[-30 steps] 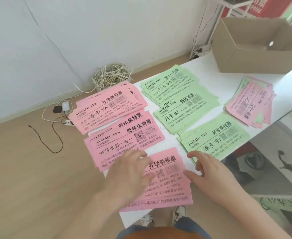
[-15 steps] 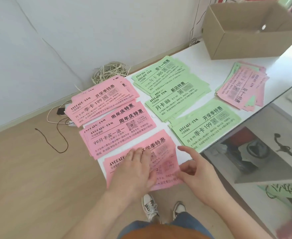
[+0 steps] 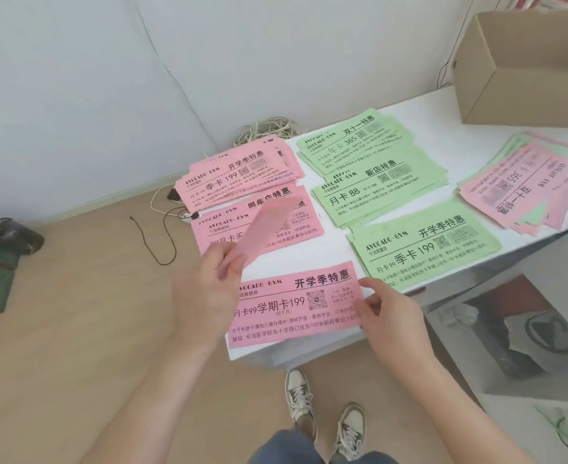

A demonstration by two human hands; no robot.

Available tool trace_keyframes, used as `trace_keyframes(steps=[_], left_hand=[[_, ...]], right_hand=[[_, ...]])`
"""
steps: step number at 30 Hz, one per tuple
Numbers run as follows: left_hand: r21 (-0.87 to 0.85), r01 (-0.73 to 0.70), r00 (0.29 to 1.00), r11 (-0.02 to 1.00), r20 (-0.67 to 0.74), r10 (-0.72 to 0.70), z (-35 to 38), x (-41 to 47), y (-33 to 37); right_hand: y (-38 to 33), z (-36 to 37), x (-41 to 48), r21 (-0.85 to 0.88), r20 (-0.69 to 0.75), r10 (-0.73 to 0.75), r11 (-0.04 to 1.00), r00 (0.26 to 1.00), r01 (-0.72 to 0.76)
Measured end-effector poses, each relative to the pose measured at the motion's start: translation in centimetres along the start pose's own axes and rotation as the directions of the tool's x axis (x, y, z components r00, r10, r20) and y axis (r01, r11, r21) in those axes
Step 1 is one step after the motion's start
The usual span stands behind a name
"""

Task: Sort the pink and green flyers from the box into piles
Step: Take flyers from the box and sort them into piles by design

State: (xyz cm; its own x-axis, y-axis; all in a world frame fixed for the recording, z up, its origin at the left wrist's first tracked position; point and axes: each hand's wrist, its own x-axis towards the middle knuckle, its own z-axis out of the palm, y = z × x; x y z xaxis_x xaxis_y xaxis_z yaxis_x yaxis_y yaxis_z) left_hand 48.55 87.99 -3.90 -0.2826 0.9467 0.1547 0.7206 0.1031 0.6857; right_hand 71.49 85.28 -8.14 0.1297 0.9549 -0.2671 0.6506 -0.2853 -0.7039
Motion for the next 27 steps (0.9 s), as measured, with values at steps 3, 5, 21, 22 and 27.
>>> trace_keyframes(steps=[3,5,21,22,27], left_hand=[[0.267,-0.278,0.945,0.923,0.245,0.214,2.3,-2.1,-0.3],[0.331,-0.364,0.872,0.87,0.45,0.194,3.6,-3.2,-0.7],[0.129,-0.093,0.871,0.987,0.491,0.018,2.2,-1.7,-2.3],[0.046,0.001,0.904,0.999,0.427,-0.021,2.3,-1.9,-2.5],[-0.159,0.133,0.958,0.978,0.274,-0.086,2.8,-3.5,-3.7]], right_hand=[[-0.2,-0.1,0.7,0.007,0.01,-0.025,1.0,1.0,0.025],[-0.2,-0.2,1.0,0.012,0.024,-0.034,0.999,0.999,0.034],[0.5,-0.8,1.3,0.162,0.087,-0.016,0.987,0.996,0.002],[0.6,-0.8,1.3,0.14,0.094,-0.024,0.99,0.995,0.011],[1.1,-0.5,1.2,0.217,0.13,-0.008,0.976,0.992,-0.02]])
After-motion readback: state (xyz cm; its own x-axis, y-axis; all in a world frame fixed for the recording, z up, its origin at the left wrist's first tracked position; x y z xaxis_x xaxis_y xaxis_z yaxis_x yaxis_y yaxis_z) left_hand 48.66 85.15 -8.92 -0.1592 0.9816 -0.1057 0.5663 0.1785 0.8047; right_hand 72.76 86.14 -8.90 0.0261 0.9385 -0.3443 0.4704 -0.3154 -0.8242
